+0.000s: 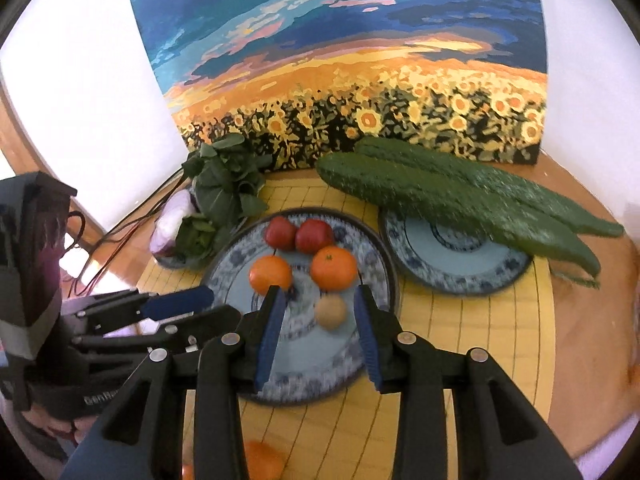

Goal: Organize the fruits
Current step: 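Open both tools to release the apples on the plate and withdraw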

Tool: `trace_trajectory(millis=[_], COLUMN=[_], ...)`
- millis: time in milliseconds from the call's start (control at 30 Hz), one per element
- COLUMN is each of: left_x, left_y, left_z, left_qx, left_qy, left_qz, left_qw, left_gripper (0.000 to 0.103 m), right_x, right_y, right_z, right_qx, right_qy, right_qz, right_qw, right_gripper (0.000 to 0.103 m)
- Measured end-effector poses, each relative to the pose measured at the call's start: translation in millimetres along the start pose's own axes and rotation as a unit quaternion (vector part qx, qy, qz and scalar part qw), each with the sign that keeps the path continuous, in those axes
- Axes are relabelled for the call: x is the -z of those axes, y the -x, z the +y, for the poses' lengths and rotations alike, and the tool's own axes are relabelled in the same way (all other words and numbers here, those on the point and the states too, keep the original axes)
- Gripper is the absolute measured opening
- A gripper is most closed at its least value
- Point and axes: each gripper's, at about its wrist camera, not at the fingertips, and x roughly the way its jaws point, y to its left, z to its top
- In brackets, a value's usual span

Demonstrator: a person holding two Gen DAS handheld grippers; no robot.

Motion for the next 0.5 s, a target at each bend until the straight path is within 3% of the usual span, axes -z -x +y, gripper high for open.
trace_trajectory(millis=[500], left_x=[37.2], left_y=[34.7], left_z=[-11.9], left_qx=[-0.013], left_qy=[-0.002], left_qz=[0.013], left_qw=[0.9998], left_gripper=[0.040], right_x=[48.8], right_y=[31.5], right_z=[4.8], right_qx=[0.001], right_qy=[0.006], right_qz=[0.021], right_qw=[1.000], right_gripper=[0.037])
